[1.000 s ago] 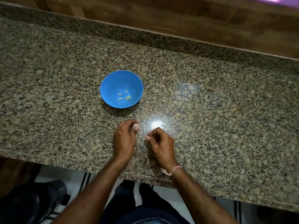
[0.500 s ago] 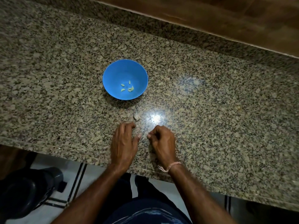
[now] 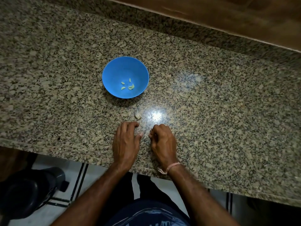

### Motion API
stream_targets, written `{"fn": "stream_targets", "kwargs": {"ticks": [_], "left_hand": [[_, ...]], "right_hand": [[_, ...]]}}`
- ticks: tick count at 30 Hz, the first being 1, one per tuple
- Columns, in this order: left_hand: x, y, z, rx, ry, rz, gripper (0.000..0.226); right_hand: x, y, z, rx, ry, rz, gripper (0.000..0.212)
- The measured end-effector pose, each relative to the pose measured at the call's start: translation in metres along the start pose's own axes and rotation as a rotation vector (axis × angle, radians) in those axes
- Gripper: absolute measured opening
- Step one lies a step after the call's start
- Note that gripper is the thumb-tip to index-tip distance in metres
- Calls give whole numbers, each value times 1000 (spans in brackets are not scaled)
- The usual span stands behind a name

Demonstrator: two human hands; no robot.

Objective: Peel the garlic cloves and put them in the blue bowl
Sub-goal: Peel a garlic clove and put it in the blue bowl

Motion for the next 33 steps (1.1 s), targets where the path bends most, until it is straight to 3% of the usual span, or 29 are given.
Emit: {"fn": "stream_targets", "kwargs": {"ticks": [5,9,11,13,21,33], "left_hand": [[1,0,2,91,-21,-66,22],[4,3,5,464,-203,-211,7],[5,-1,9,608,-280,-221,4],[6,-6,12,711,-317,-220,4],[11,-25,28,874,-304,-239,8],[15,-31,39,968,-339,-193,8]], "right_hand": [[-1,2,-1,-44,81,-16,30],[-5,-12,15,-729,422,-187,4],[6,-14,14,-1022,583,-245,12],[16,-13,11,-1146,667,-255,15],[17,-32,5,-1054,442,-112,9],[21,-36,3,-983,392,31,7]]}}
Point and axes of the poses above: each hand's wrist, its own x-axis away from the middle knuckle, its own y-axis out of the palm, z = x × y, the point moved 6 cm from there along -x, towards the middle knuckle, and after that the axes turned 3 degrees about -x, right-handed, at the moved point
